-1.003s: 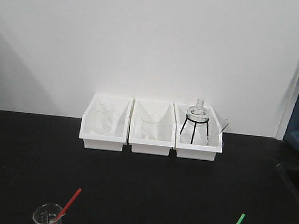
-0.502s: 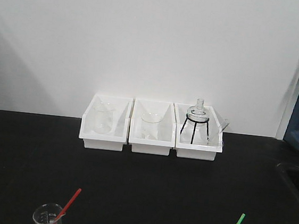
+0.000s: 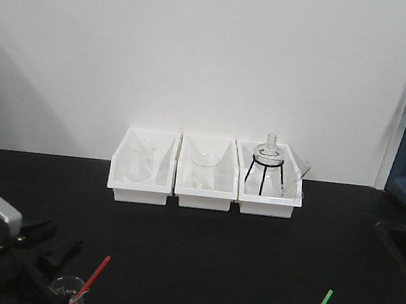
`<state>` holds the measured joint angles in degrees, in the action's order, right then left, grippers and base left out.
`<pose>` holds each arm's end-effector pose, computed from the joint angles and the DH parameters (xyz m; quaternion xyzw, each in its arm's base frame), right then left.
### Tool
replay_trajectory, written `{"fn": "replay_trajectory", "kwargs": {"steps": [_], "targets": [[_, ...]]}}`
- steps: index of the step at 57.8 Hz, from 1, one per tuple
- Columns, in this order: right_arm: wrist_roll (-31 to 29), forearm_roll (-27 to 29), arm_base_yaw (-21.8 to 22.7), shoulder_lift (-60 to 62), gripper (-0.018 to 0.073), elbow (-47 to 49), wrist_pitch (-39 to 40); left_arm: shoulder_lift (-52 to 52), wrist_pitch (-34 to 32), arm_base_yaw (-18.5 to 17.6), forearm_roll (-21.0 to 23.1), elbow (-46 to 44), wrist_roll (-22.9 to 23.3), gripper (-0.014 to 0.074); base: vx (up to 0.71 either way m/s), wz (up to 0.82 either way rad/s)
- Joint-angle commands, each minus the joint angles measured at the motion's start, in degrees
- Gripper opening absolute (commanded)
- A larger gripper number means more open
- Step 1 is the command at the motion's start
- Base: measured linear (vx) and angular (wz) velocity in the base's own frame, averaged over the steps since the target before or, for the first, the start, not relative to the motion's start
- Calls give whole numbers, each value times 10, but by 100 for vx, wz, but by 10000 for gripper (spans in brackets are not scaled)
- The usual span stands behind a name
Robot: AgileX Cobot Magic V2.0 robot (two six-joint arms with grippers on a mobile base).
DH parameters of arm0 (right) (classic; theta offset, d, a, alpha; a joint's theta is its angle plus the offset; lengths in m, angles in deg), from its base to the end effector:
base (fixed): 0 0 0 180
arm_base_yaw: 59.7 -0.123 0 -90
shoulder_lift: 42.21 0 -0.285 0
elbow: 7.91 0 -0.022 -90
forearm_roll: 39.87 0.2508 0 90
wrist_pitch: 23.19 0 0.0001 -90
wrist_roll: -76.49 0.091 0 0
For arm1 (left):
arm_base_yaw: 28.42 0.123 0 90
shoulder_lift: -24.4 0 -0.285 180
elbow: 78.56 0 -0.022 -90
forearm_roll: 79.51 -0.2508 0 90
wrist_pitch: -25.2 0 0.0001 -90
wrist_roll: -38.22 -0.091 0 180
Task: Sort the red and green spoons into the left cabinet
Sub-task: 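Grasp the red spoon in the nearer beaker with the left gripper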
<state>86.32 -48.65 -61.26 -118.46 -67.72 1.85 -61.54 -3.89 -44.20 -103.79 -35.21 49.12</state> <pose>0.2065 0.0115 0.2015 -0.0161 0.8251 0.0435 0.5631 0.2596 -0.0922 0.2463 0.2383 0.7405 -0.1063 0.6193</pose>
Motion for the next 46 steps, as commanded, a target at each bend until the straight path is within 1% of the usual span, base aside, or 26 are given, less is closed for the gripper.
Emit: {"fn": "replay_trajectory", "kwargs": {"steps": [1, 8, 16, 23, 26, 31, 46], "targets": [[3, -3, 2, 8, 421, 19, 50, -29, -71, -5, -5, -38, 0, 409, 0, 0], [3, -3, 2, 8, 421, 19, 50, -87, -73, -9, -9, -77, 0, 409, 0, 0], [3, -3, 2, 8, 421, 19, 50, -128, -74, -9, -46, -104, 2, 409, 0, 0], [3, -3, 2, 8, 421, 19, 50, -133, -62, -9, -82, -107, 44, 409, 0, 0], [3, -3, 2, 8, 421, 19, 50, -133, -46, -9, -94, -107, 49, 409, 0, 0], [3, -3, 2, 8, 421, 19, 50, -140, -26, -9, -95, -107, 46, 409, 0, 0], [3, -2, 2, 8, 421, 19, 50, -193, -26, -9, -95, -128, 44, 409, 0, 0]]}}
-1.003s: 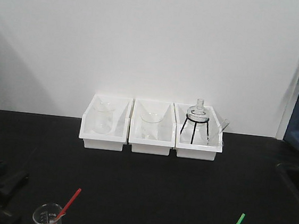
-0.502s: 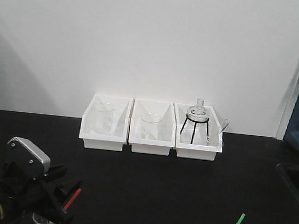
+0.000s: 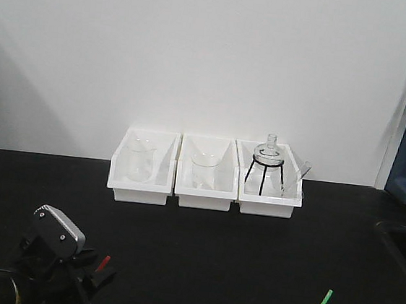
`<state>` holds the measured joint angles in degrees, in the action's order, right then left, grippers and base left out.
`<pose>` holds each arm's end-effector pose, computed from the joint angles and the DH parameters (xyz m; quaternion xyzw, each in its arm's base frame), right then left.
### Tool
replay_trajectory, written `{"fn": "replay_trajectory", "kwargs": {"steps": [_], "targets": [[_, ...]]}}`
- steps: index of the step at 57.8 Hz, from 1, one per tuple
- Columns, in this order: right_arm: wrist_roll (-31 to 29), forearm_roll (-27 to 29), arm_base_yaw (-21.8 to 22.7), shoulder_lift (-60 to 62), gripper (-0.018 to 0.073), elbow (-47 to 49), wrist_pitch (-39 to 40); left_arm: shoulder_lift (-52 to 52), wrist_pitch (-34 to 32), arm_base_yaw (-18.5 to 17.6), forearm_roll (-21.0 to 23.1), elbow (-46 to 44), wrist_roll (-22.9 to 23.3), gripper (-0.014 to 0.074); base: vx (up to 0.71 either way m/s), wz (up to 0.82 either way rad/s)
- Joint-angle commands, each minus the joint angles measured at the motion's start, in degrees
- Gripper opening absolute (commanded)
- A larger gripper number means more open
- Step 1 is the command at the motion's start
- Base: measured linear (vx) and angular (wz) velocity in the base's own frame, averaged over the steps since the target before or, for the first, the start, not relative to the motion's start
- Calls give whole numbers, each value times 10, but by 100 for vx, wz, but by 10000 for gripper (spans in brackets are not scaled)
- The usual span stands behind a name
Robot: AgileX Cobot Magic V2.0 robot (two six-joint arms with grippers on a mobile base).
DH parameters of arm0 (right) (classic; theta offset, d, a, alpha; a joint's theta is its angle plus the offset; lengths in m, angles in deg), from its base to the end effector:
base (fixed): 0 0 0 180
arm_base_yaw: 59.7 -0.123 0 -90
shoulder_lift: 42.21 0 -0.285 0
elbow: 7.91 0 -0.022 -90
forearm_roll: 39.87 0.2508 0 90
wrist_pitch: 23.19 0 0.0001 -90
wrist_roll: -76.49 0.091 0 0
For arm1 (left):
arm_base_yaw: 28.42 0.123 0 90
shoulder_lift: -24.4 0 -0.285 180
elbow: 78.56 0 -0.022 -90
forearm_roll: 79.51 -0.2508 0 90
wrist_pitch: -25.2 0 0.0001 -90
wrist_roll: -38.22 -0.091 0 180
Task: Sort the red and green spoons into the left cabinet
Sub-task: 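Grasp the red spoon in the nearer beaker with the left gripper, then grasp the green spoon in the other beaker with the right gripper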
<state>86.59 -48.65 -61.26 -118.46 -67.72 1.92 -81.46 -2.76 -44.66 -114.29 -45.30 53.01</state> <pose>0.2065 0.0115 0.2016 -0.0141 0.8248 0.0449 0.5635 0.3175 -0.1178 0.1840 0.3069 0.7834 -0.1119 0.5288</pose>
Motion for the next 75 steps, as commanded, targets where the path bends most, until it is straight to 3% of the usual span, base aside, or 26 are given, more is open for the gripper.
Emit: {"fn": "replay_trajectory", "kwargs": {"steps": [1, 44, 57, 69, 75], "targets": [[0, -2, 2, 8, 421, 19, 49, 3, -37, -4, 10, -29, 5, 409, 0, 0], [0, -3, 2, -14, 421, 19, 42, -41, -16, -4, 14, -66, 5, 388, 0, 0], [6, -1, 2, -50, 421, 27, 77, -41, -16, -4, 14, -66, 6, 230, 0, 0], [75, -10, 2, -113, 421, 84, 73, -41, -16, -4, 14, -66, 7, 29, 0, 0], [94, -38, 2, -153, 421, 117, 73, -41, -16, -4, 14, -66, 7, -9, 0, 0]]}}
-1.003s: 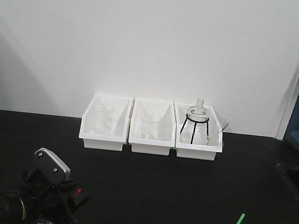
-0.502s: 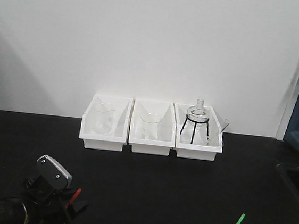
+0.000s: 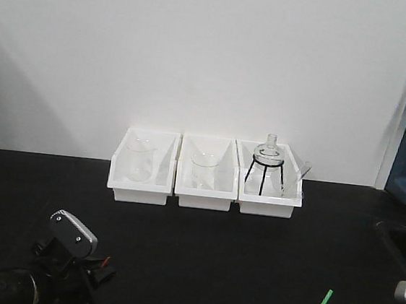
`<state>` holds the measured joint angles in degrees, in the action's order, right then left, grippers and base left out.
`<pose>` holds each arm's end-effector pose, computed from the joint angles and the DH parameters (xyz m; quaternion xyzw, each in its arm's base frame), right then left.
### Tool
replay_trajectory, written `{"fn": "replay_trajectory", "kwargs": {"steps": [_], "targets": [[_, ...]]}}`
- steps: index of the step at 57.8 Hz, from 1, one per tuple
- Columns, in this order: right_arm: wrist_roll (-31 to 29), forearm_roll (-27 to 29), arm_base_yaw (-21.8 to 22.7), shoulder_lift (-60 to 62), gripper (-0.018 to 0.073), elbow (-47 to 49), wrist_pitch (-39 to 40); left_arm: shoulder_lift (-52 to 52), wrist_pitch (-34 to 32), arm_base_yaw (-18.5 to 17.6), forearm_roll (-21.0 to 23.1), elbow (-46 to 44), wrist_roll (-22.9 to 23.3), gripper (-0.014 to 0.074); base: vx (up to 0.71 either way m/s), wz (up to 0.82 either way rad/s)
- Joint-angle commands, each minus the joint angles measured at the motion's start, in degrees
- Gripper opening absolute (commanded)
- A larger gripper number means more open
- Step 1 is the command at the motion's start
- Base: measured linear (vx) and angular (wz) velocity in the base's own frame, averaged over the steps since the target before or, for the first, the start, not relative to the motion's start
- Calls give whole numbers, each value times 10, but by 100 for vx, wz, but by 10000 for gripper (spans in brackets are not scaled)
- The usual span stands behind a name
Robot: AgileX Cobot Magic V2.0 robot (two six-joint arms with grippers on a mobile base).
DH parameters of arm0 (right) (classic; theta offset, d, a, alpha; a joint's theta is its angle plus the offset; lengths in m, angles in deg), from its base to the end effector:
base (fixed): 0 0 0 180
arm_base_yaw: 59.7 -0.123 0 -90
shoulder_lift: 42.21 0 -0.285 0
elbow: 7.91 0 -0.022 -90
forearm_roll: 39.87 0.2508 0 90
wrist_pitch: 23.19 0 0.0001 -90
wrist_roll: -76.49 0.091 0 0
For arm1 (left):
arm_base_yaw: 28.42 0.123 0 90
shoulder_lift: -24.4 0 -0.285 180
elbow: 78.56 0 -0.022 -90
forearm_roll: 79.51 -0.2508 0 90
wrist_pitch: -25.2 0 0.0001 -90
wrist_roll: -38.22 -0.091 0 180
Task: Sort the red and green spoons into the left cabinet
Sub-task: 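Grasp the green spoon in the other beaker with the right gripper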
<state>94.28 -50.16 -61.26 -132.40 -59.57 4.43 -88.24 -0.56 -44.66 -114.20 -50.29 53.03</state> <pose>0.2553 0.0145 0.1865 0.0297 0.8406 0.0828 0.5345 0.3411 -0.1227 0.1621 0.3061 0.8020 -0.1037 0.5024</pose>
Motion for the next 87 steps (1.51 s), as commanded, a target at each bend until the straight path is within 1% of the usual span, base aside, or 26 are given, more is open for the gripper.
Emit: {"fn": "replay_trajectory", "kwargs": {"steps": [1, 8, 12, 17, 32, 47, 54, 57, 66, 69, 75, 87], "targets": [[22, -32, 2, -19, 421, 42, 48, 27, -38, -4, 13, -16, 6, -9, 0, 0], [76, -87, 2, -65, 421, 76, 52, 27, -38, -4, 13, -16, 6, -8, 0, 0], [95, -108, 2, -87, 421, 92, 63, 27, -38, -4, 13, -16, 6, -8, 0, 0], [102, -107, 2, -113, 421, 110, 76, 27, -38, -4, 13, -16, 6, -8, 0, 0], [104, -105, 2, -168, 421, 148, 82, 27, -38, -4, 13, -16, 6, -8, 0, 0], [117, -106, 2, -190, 413, 155, 83, 27, -38, -4, 13, -16, 6, -8, 0, 0], [117, -106, 2, -190, 358, 155, 84, 27, -38, -4, 13, -16, 6, -8, 0, 0], [117, -106, 2, -190, 320, 155, 84, 27, -38, -4, 13, -16, 6, -8, 0, 0], [116, -106, 2, -189, 155, 155, 84, 27, -54, -4, 13, -16, 5, -8, 0, 0], [116, -108, 2, -185, 89, 155, 84, 27, -55, -4, 13, -16, 5, -8, 0, 0], [116, -110, 2, -173, -8, 155, 84, 27, -47, -4, 13, -16, 7, -8, 0, 0], [116, -129, 2, -138, -10, 155, 67, 48, -45, -4, 13, -16, 7, -7, 0, 0]]}}
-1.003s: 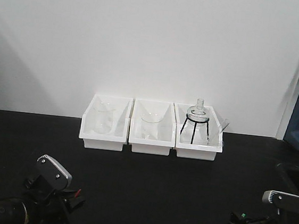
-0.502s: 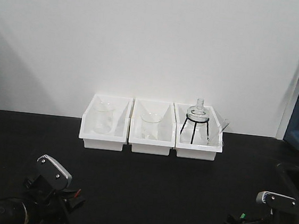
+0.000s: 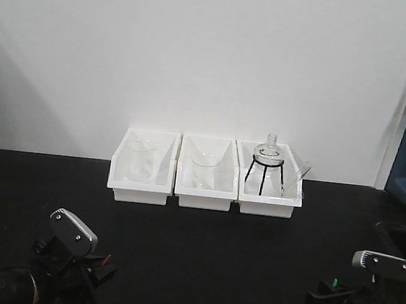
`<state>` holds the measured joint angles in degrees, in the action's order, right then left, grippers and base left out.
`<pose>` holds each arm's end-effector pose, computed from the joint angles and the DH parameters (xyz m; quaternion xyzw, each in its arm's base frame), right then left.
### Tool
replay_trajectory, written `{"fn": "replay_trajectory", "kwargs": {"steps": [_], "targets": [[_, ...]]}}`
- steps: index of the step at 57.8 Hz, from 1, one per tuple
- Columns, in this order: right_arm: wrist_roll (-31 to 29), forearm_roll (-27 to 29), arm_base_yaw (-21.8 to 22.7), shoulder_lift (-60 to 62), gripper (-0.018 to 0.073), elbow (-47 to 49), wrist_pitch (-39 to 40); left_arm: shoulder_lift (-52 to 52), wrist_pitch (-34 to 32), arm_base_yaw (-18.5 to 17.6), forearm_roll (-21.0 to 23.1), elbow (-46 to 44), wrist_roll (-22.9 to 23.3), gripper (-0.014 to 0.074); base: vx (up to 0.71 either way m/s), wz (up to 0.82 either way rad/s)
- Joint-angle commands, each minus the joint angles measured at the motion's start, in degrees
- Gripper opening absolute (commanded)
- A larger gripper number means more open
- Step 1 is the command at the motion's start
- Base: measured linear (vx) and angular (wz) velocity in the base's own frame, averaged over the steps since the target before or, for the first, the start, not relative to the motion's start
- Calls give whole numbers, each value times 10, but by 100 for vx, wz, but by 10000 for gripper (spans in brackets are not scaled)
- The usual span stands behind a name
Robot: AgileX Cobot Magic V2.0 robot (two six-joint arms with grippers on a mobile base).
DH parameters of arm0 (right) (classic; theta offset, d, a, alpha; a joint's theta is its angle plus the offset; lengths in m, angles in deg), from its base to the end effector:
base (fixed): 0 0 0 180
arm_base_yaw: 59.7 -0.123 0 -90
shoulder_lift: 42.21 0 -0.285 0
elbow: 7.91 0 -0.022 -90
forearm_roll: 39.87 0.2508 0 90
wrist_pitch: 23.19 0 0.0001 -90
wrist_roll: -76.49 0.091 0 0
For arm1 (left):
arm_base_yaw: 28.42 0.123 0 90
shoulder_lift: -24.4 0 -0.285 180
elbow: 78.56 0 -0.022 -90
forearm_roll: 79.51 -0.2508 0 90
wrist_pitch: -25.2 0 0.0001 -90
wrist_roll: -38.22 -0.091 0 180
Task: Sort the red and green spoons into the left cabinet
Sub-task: 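Grasp the green spoon in the other beaker with the right gripper, then lift both spoons out of the beakers and raise the arms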
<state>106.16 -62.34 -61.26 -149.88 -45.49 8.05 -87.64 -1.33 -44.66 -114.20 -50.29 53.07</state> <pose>0.3271 0.0269 0.1619 0.0109 0.8453 0.1380 0.5160 0.3408 -0.1233 0.1668 0.3058 0.7959 -0.1068 0.5115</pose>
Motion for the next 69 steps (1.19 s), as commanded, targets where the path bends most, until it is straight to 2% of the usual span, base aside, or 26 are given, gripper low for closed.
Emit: {"fn": "replay_trajectory", "kwargs": {"steps": [1, 33, 34, 39, 52, 58, 69], "targets": [[-3, -7, 2, 38, -10, 14, 30, 44, -37, -4, 13, -16, 6, -7, 0, 0], [-3, -18, 2, 169, -9, 14, 4, 148, -10, -4, 13, -16, 6, -7, 0, 0], [-3, -38, 2, 208, -9, 14, 1, 178, -11, -4, 13, -16, 9, -7, 0, 0], [-3, -60, 2, 247, -9, 14, 1, 209, -12, -4, 13, -16, 34, -7, 0, 0], [-3, -81, 2, 349, -9, 14, -1, 305, -8, -4, 16, -16, 144, -7, 0, 0], [-3, -82, 2, 387, -9, 14, -22, 354, 12, -4, 32, -16, 155, -6, 0, 0], [-3, -82, 2, 425, -9, 14, -72, 439, 84, -4, 33, -16, 155, -6, 0, 0]]}}
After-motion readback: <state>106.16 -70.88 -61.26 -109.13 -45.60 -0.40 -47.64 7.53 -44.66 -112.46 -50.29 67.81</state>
